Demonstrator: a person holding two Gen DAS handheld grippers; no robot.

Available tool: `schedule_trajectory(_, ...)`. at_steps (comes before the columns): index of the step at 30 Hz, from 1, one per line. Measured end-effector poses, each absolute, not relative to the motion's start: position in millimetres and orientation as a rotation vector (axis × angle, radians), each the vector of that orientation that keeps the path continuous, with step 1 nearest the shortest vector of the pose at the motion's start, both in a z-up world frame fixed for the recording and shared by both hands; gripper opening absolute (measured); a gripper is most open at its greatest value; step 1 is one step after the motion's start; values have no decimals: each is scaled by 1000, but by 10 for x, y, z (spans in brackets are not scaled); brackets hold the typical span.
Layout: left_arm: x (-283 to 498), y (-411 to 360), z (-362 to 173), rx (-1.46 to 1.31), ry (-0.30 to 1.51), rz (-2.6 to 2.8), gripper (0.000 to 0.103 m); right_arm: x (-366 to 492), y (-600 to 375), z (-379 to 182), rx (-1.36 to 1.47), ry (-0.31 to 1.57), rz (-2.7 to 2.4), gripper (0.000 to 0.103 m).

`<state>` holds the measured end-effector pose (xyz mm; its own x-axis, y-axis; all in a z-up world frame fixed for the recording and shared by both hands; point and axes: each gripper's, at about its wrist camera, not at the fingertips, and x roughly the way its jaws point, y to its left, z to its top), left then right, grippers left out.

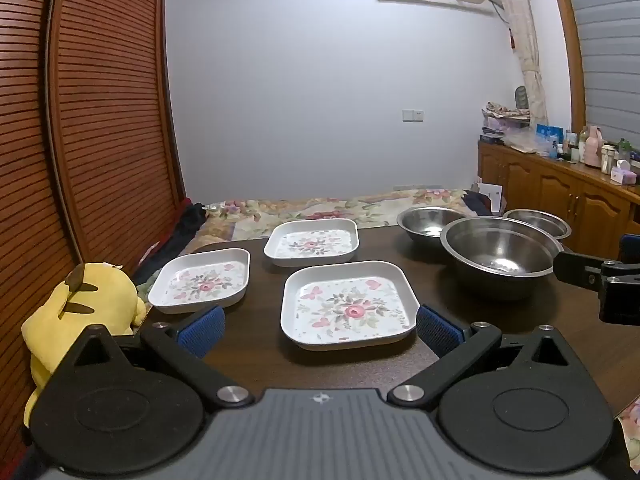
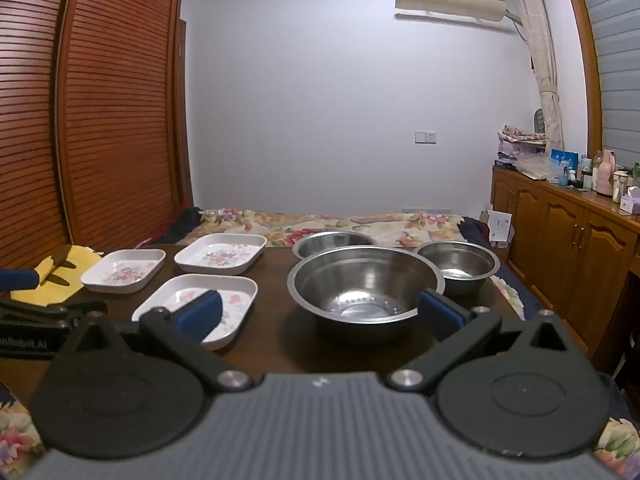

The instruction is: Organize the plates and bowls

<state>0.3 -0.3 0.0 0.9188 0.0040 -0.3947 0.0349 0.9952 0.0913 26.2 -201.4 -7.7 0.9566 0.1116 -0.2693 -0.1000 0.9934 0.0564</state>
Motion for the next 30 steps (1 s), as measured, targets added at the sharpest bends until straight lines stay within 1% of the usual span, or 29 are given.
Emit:
schedule_trajectory(10,-29,-2,62,100,394,-17,103,267,-2019,-74,32,286,108,103)
schedule_trajectory(30,-6,-3,9,105,401,-17,103,272,-2043,-89,38,290,102,103)
